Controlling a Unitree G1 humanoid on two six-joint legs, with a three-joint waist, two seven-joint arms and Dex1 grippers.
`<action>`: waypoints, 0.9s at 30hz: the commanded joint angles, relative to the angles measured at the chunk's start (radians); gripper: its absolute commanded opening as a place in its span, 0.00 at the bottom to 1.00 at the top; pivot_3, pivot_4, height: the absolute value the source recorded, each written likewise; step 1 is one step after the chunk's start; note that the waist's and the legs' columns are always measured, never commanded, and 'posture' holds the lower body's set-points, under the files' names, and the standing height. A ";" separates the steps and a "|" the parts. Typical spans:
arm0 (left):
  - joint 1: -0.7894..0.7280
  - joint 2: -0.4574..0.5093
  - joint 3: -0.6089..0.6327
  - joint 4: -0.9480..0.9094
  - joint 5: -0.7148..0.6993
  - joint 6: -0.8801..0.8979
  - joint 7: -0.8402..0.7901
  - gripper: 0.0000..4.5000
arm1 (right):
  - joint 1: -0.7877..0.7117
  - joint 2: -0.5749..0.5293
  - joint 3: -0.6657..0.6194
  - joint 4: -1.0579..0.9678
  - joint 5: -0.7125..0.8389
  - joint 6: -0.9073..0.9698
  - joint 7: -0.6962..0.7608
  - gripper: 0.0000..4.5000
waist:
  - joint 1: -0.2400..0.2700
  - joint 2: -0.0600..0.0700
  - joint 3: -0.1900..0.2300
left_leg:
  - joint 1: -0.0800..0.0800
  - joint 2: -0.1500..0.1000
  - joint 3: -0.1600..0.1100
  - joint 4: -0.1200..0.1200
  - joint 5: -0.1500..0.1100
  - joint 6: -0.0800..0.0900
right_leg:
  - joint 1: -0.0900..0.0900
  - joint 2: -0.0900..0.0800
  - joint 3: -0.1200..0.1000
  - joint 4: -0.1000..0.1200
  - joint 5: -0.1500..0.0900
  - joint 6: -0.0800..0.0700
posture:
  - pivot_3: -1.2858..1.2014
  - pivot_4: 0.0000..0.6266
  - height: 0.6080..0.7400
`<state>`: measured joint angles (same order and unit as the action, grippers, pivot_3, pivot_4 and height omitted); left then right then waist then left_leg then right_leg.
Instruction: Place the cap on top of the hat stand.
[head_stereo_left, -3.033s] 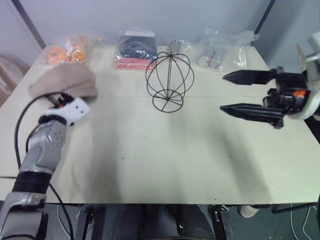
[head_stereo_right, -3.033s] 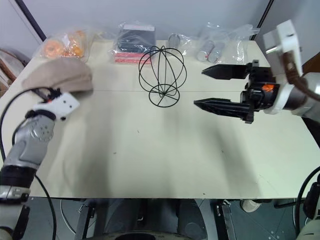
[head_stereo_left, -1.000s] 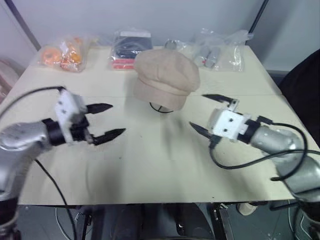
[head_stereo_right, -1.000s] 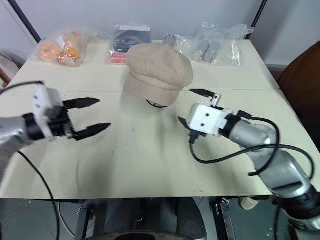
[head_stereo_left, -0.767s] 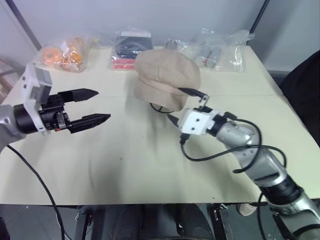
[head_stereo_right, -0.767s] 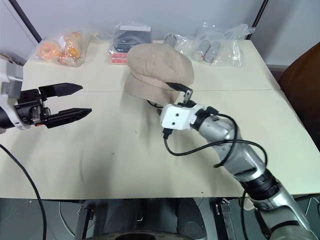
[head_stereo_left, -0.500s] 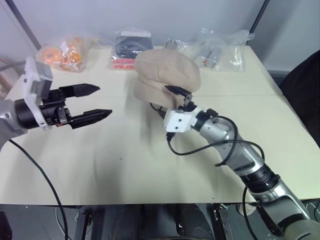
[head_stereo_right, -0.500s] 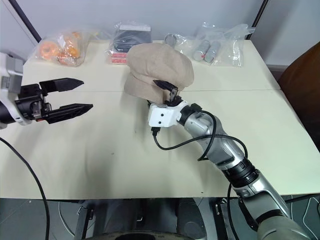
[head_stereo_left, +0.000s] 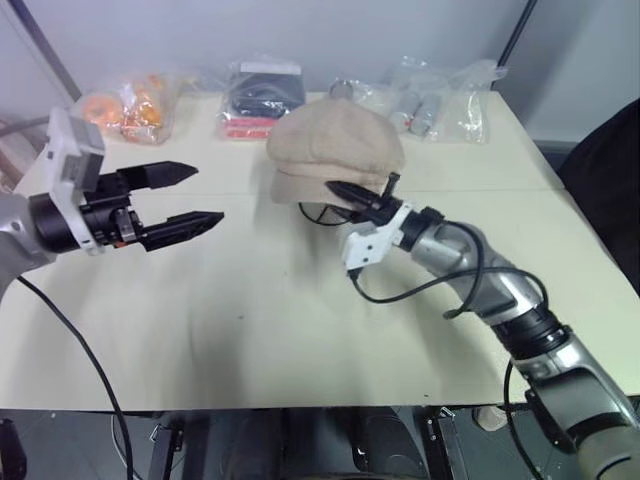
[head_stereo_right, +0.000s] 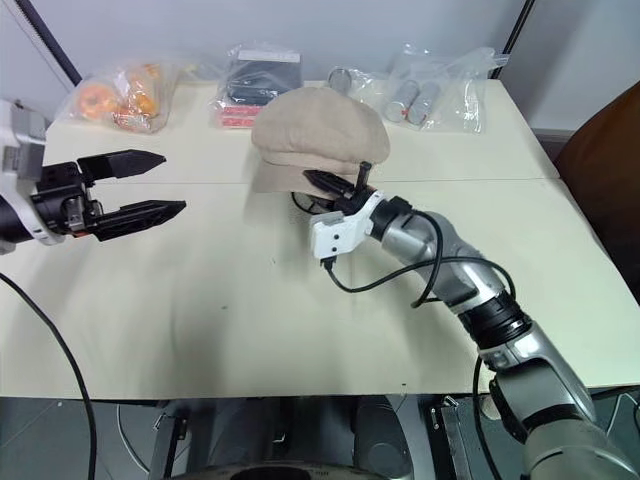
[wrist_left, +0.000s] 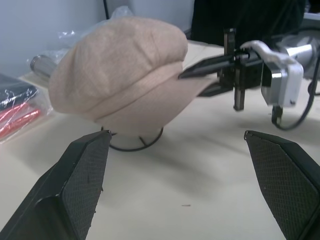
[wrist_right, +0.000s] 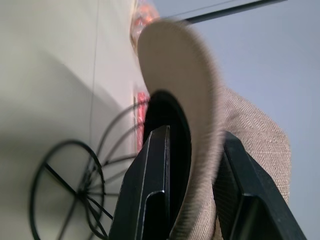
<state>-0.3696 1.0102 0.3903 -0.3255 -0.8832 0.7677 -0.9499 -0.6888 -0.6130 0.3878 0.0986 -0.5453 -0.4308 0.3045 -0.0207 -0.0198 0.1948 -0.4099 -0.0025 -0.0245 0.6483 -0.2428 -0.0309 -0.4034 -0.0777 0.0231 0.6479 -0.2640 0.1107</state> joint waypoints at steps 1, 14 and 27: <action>-0.023 -0.001 0.003 -0.003 0.012 -0.030 -0.005 1.00 | -0.011 0.005 0.010 0.060 -0.034 -0.108 -0.041 0.25 | 0.000 0.000 0.000 | 0.000 0.000 0.000 0.000 0.000 0.000 | 0.000 0.000 0.000 0.000 0.000 0.000 | 0.52 0.24 1.00; -0.037 0.008 0.001 -0.005 0.028 -0.031 -0.020 1.00 | -0.023 0.039 0.010 0.205 -0.141 -0.198 -0.171 0.01 | 0.000 0.000 0.000 | 0.000 0.000 0.000 0.000 0.000 -0.001 | 0.000 0.000 0.000 0.000 0.000 0.000 | 0.52 0.24 1.00; -0.098 -0.009 -0.044 0.030 0.059 -0.050 -0.027 1.00 | 0.046 0.015 -0.037 0.125 -0.103 -0.141 -0.100 0.48 | 0.001 0.000 0.000 | 0.000 0.000 0.000 0.000 0.000 -0.001 | 0.000 0.000 0.001 0.000 0.000 0.000 | 0.52 0.24 1.00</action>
<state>-0.4472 0.9995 0.3414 -0.2912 -0.8310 0.7367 -0.9697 -0.6362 -0.5954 0.3841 0.2689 -0.6504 -0.5858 0.2032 -0.0200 -0.0197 0.1948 -0.4099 -0.0029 -0.0248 0.6484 -0.2424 -0.0314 -0.4031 -0.0778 0.0236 0.6481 -0.2640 0.1107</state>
